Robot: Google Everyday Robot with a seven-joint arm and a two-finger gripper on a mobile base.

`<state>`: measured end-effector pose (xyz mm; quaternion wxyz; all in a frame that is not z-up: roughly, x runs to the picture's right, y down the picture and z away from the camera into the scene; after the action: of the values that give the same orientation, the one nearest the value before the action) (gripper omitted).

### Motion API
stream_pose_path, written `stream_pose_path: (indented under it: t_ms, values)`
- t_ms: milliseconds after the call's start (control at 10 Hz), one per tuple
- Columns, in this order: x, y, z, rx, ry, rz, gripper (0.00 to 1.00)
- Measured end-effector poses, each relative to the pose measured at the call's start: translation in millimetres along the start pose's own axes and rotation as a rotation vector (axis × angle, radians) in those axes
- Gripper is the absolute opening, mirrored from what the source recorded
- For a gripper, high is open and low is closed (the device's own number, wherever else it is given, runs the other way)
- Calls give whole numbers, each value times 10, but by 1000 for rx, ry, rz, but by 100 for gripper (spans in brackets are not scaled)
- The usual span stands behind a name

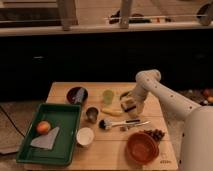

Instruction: Place eraser in paper cup

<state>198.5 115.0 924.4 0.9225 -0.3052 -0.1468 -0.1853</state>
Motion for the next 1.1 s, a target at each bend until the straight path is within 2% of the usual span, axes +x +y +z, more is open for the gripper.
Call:
stream_pose_path:
  t_ms: [300,600,800,1100]
  values:
    - [3,-9,83,-20,-12,0,27]
    - [10,30,34,-28,-13,-12,1]
    - [-10,20,-107,-14,-11,-26,0]
    - [-47,33,-455,21,2,-60,0]
